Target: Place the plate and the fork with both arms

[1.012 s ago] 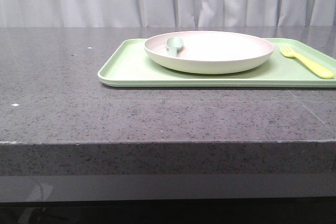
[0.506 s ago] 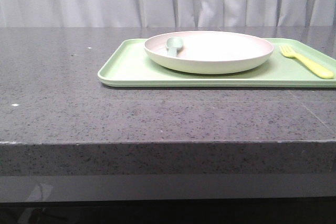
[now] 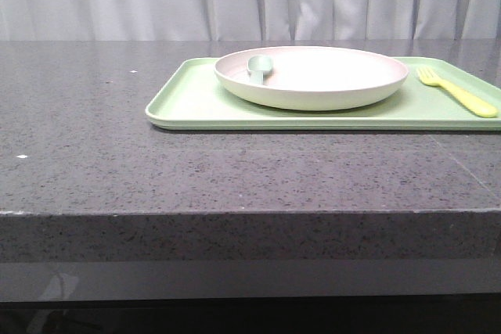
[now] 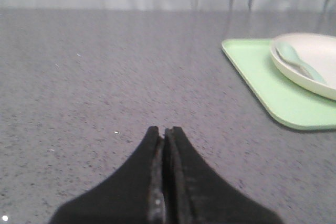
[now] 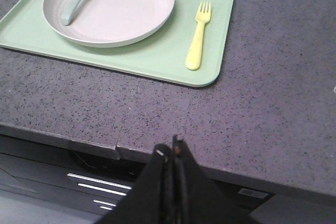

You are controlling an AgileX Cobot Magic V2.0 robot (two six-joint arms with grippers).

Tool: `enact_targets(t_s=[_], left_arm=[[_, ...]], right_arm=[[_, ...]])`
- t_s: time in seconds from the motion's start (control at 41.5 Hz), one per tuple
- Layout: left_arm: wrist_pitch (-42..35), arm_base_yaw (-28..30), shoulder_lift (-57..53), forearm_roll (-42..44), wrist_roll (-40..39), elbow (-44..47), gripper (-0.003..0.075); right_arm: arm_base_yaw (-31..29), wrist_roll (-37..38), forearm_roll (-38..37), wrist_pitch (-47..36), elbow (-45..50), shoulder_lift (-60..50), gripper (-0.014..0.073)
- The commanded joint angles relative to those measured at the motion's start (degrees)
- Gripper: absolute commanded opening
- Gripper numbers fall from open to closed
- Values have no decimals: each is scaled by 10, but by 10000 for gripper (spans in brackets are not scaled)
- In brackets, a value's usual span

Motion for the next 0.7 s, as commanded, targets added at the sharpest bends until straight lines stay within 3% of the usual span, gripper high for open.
enact_targets(t_s=[0.0, 0.145, 0.217, 0.674], left_arm=[[-142, 30, -49, -5, 0, 54, -20], [-199, 44, -105, -6, -2, 129, -20], [-163, 44, -122, -6, -2, 127, -20], [-166, 38, -132, -6, -2, 128, -20]], right_arm=[[0, -6, -11, -36, -12, 3, -88], [0, -6, -11, -36, -12, 3, -88], [0, -6, -11, -36, -12, 3, -88], [0, -6, -11, -37, -12, 3, -88]])
